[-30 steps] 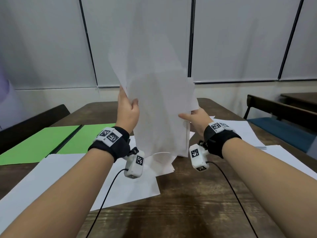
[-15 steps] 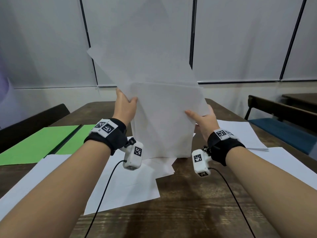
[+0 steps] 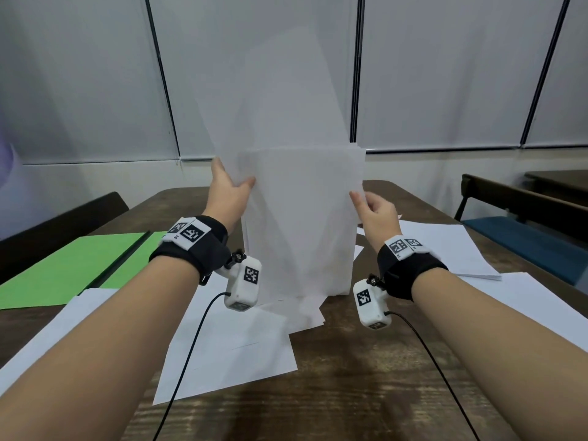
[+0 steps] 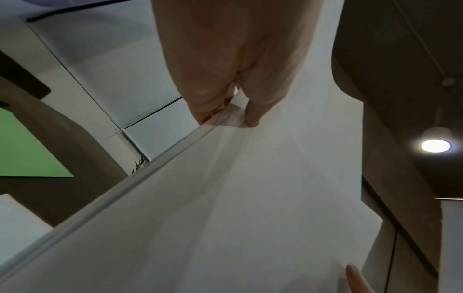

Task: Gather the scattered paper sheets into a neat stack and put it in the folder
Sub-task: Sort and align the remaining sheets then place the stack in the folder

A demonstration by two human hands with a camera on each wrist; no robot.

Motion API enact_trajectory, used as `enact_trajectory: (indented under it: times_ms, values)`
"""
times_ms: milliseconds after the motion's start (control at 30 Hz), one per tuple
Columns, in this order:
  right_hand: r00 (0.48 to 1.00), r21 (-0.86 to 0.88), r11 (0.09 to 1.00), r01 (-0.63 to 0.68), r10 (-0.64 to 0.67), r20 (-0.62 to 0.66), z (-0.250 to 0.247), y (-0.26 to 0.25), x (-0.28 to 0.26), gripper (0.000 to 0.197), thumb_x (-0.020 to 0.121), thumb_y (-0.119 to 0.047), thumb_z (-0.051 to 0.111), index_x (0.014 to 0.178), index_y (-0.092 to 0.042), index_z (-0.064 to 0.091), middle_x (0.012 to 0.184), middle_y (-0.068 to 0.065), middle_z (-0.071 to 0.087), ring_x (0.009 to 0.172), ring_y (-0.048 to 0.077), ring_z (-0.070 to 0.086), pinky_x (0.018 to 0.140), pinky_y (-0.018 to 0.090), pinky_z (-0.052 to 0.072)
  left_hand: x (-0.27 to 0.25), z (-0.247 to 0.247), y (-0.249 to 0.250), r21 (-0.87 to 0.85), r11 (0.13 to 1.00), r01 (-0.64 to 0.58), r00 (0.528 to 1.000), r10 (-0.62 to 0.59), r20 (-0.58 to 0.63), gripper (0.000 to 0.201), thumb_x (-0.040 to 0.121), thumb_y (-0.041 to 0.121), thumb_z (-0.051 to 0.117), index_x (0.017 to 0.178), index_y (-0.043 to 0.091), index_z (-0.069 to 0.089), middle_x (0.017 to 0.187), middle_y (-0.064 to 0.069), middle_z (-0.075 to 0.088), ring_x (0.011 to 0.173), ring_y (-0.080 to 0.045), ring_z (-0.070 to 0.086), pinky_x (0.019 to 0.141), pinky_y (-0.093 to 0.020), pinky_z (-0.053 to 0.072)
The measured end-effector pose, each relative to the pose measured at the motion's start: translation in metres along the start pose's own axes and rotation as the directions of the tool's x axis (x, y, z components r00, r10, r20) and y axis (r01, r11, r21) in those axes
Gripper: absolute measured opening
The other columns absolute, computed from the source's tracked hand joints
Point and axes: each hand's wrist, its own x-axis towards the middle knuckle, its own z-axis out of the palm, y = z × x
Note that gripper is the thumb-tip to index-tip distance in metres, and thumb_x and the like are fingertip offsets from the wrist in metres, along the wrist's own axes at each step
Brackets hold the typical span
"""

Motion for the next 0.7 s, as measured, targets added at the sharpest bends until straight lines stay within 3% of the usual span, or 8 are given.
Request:
enact_trajectory:
  times_ms: [67,133,200,267,333,467,600,700]
  values:
    - [0.996,0.003,0.998,-0.058,0.058,0.061,-0.001,0.009,-0.005,0.046,0.093,-0.05,0.053,0.089,-0.005,0.065,0.089,0.018,0.069,0.071,0.016,0.065,0.069,0.029,0.053,-0.002,-0.001,-0.006,-0.007,1.0,0.007,1.0,-0.007,0.02,0.064,0.084,0.023,0.067,0.135,0.016,0.029,0.128,-0.002,0.056,0.113,-0.019,0.059,0.102,-0.041,0.046]
    - [0.978,0.032,0.991,-0.13,0.123,0.166,0.0,0.015,-0.008,0.031,0.094,-0.04,0.057,0.107,-0.013,0.062,0.095,0.003,0.072,0.077,0.002,0.068,0.071,0.018,0.053,-0.006,-0.002,-0.016,-0.037,0.999,0.035,0.997,-0.033,0.064,0.078,0.077,0.033,0.075,0.136,0.015,0.028,0.128,0.0,0.056,0.114,-0.016,0.059,0.102,-0.041,0.046]
    - [0.957,0.026,0.983,-0.184,0.173,0.233,0.001,0.02,-0.007,0.047,0.085,-0.04,0.069,0.122,-0.017,0.052,0.106,0.0,0.071,0.091,0.009,0.07,0.083,0.027,0.055,-0.012,-0.003,-0.026,-0.044,0.997,0.069,0.991,-0.063,0.117,0.089,0.074,0.037,0.078,0.14,0.016,0.022,0.131,0.002,0.054,0.116,-0.014,0.057,0.102,-0.039,0.046]
    - [0.948,0.037,0.981,-0.193,0.177,0.264,0.003,0.022,-0.005,0.066,0.075,-0.04,0.079,0.128,-0.015,0.049,0.111,0.0,0.07,0.099,0.014,0.069,0.089,0.035,0.055,-0.019,0.0,-0.035,-0.023,0.996,0.09,0.987,-0.086,0.132,0.081,0.082,0.03,0.074,0.14,0.014,0.021,0.13,0.001,0.054,0.114,-0.013,0.058,0.101,-0.036,0.046]
    - [0.95,0.077,0.979,-0.191,0.165,0.265,0.007,0.019,-0.005,0.059,0.075,-0.03,0.081,0.125,-0.012,0.054,0.114,0.0,0.069,0.103,0.016,0.067,0.091,0.036,0.054,-0.025,0.005,-0.037,-0.018,0.995,0.094,0.987,-0.09,0.132,0.07,0.088,0.022,0.067,0.141,0.013,0.022,0.127,0.0,0.054,0.111,-0.014,0.057,0.098,-0.033,0.046]
    - [0.983,0.061,0.992,-0.11,0.099,0.152,0.018,0.002,-0.002,0.02,0.087,-0.01,0.068,0.105,-0.014,0.061,0.1,0.003,0.068,0.095,0.021,0.066,0.084,0.029,0.051,-0.024,0.013,-0.029,0.048,0.999,0.003,0.996,-0.007,0.086,0.043,0.092,0.017,0.059,0.129,0.013,0.038,0.121,-0.001,0.059,0.11,-0.015,0.059,0.099,-0.037,0.047]
    - [0.993,0.144,0.985,-0.095,0.083,0.089,0.023,-0.008,0.003,0.026,0.085,-0.003,0.068,0.105,-0.016,0.058,0.097,0.0,0.067,0.093,0.019,0.065,0.087,0.032,0.052,-0.022,0.015,-0.018,0.051,0.995,-0.08,0.997,0.08,0.014,0.04,0.093,0.014,0.057,0.128,0.011,0.038,0.119,0.002,0.058,0.106,-0.013,0.058,0.094,-0.028,0.046]
    - [0.972,0.129,0.972,-0.198,0.178,0.151,0.029,0.011,-0.007,0.044,0.08,-0.012,0.075,0.119,-0.011,0.055,0.112,0.004,0.067,0.103,0.021,0.065,0.094,0.038,0.052,-0.028,0.014,-0.04,0.054,0.997,0.059,0.998,-0.061,0.025,0.056,0.092,0.016,0.06,0.136,0.01,0.027,0.122,0.0,0.054,0.109,-0.015,0.056,0.098,-0.031,0.044]
